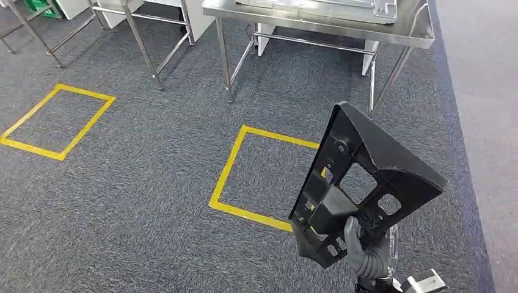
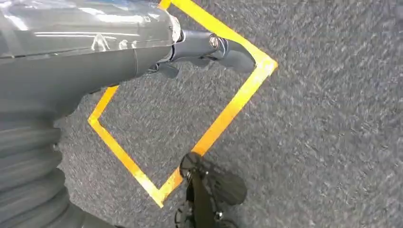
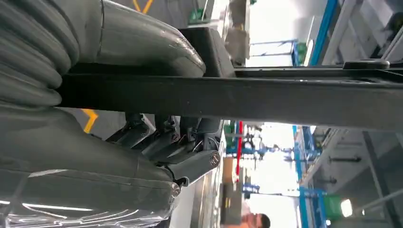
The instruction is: Take the parts from the cabinet and place them on the table.
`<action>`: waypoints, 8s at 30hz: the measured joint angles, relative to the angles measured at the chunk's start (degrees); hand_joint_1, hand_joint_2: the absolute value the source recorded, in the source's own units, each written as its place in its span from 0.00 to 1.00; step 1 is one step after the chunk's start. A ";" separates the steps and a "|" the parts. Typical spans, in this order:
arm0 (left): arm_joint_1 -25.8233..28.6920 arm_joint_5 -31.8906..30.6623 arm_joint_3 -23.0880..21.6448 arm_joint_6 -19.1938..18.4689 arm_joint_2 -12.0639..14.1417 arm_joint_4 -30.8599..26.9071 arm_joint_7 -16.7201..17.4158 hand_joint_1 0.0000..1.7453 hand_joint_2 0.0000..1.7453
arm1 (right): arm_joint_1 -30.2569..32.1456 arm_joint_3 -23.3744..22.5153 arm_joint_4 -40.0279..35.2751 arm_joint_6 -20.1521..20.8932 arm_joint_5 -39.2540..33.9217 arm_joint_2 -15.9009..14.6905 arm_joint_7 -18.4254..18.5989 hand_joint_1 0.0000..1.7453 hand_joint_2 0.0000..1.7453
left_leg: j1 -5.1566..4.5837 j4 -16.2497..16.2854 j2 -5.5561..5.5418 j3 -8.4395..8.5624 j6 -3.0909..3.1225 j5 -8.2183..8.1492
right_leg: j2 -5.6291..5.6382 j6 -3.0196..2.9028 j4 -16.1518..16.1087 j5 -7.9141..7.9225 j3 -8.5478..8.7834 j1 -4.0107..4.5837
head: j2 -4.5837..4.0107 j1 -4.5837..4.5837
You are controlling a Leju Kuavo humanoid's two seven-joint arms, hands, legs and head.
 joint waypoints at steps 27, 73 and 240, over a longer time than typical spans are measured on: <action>-0.10 -2.23 -0.02 -3.44 0.68 0.00 0.53 0.00 1.00 | -2.74 1.18 1.66 -18.91 8.31 -1.33 4.88 1.00 1.00 | -0.66 2.94 2.98 -2.25 -1.31 -1.04 | -7.19 -0.43 -0.20 -3.29 3.38 0.16 | 0.00 0.11; 0.08 -4.37 0.11 -5.53 0.59 0.15 1.77 0.00 1.00 | -32.00 -2.08 15.13 -19.52 6.03 -18.17 16.50 1.00 1.00 | -0.91 2.00 2.54 3.44 0.27 -5.67 | -8.88 0.05 1.49 0.67 -2.98 1.08 | 0.00 0.15; -1.68 -6.41 14.71 0.52 -2.94 0.61 6.25 0.00 0.00 | -69.24 18.95 45.37 -0.18 17.03 10.71 31.99 0.00 0.00 | 0.09 4.37 2.79 -5.49 -2.52 2.48 | -8.75 -1.57 0.29 0.03 -0.01 0.35 | 0.00 -0.02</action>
